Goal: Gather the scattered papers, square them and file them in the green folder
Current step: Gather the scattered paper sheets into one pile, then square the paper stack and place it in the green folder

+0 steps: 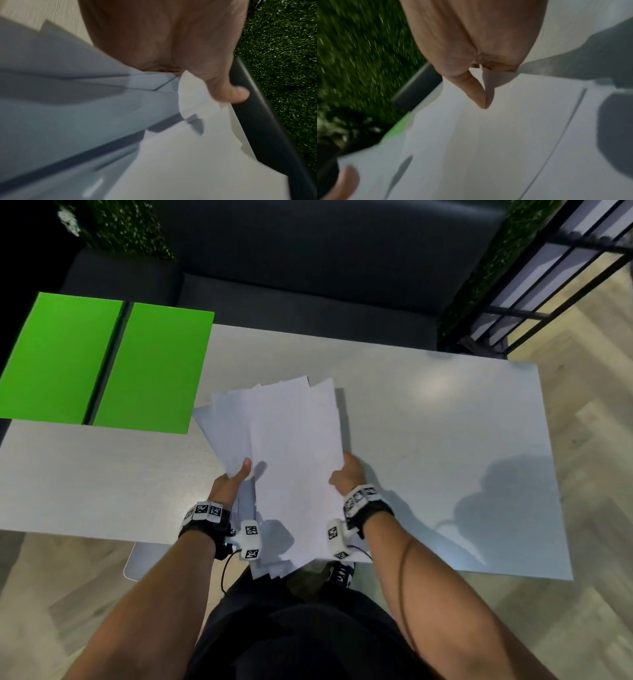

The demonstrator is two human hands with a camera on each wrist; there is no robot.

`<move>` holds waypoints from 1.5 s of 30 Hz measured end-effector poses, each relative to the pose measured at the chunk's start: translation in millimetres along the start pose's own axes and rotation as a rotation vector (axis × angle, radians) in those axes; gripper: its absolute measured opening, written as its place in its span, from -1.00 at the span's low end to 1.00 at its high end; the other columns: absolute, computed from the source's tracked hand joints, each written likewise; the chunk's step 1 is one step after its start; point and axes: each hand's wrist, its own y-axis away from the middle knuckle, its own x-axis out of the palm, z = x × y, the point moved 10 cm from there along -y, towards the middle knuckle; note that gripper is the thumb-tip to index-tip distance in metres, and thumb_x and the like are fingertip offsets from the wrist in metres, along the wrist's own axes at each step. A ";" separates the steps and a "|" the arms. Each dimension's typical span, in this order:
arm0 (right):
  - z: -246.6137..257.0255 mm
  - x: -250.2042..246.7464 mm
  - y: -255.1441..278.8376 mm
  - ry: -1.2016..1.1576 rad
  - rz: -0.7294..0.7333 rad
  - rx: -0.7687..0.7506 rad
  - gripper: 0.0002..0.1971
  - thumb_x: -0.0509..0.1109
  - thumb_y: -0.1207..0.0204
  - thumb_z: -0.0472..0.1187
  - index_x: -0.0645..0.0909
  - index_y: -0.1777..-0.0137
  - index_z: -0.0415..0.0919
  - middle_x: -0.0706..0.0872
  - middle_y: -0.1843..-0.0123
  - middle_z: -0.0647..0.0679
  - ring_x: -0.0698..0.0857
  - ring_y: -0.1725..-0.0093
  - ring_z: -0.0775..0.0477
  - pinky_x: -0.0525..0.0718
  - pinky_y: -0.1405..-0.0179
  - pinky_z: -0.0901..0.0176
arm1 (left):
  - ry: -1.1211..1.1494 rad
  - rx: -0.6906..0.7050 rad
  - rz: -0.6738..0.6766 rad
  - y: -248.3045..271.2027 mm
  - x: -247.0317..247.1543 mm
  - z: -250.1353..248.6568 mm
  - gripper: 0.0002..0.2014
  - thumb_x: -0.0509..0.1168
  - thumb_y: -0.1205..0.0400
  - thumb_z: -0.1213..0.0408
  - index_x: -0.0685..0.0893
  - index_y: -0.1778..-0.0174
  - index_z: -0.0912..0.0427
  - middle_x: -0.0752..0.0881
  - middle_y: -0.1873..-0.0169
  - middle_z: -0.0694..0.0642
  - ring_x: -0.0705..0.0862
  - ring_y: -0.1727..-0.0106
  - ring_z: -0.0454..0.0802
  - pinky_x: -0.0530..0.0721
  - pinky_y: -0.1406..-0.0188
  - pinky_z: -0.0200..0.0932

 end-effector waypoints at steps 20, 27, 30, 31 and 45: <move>-9.9 -3.6 4.8 -0.112 0.017 0.266 -0.49 0.59 -0.42 -0.30 0.59 -0.36 -0.40 0.68 -0.22 -0.12 0.65 -0.09 -0.16 0.62 -0.06 0.11 | -0.139 0.083 0.029 10.4 27.0 -22.8 -0.56 0.65 -0.36 0.48 0.75 -0.14 0.46 0.79 0.01 0.25 0.71 0.03 0.10 0.62 0.00 -0.15; -21.6 -21.1 15.5 -0.288 0.027 0.317 -0.43 0.62 -0.42 -0.32 0.53 -0.40 -0.48 0.68 -0.33 -0.22 0.68 -0.32 -0.25 0.62 -0.15 0.06 | -0.067 0.199 0.073 23.7 45.9 -42.9 -0.72 0.61 -0.37 0.55 0.77 0.04 0.37 0.81 0.23 0.11 0.75 0.18 0.07 0.73 0.09 -0.12; -19.7 -33.1 21.4 -0.340 0.058 0.318 -0.42 0.57 -0.51 -0.27 0.51 -0.46 -0.51 0.62 -0.36 -0.24 0.59 -0.46 -0.28 0.57 -0.26 0.02 | -0.019 0.245 0.112 30.1 53.1 -51.2 -0.68 0.58 -0.37 0.59 0.79 -0.01 0.27 0.85 0.22 0.00 0.79 0.12 0.06 0.74 0.06 -0.14; -19.7 -37.1 21.0 -0.358 0.065 0.298 -0.40 0.57 -0.51 -0.25 0.49 -0.48 -0.50 0.61 -0.40 -0.27 0.57 -0.47 -0.28 0.55 -0.27 0.03 | -0.013 0.265 0.125 33.7 54.8 -56.1 -0.68 0.57 -0.39 0.58 0.79 -0.03 0.27 0.86 0.21 -0.01 0.80 0.10 0.06 0.73 0.04 -0.14; 39.0 -146.9 56.7 -0.629 -0.336 -0.320 -0.78 0.66 -0.42 -0.24 0.79 0.00 -0.31 0.88 0.07 -0.05 0.86 0.05 -0.04 0.78 -0.07 0.15 | 0.147 0.643 0.109 92.6 66.1 -163.3 -0.77 0.57 -0.46 0.51 0.82 -0.01 0.46 0.88 0.13 0.17 0.87 0.12 0.04 0.77 0.04 -0.15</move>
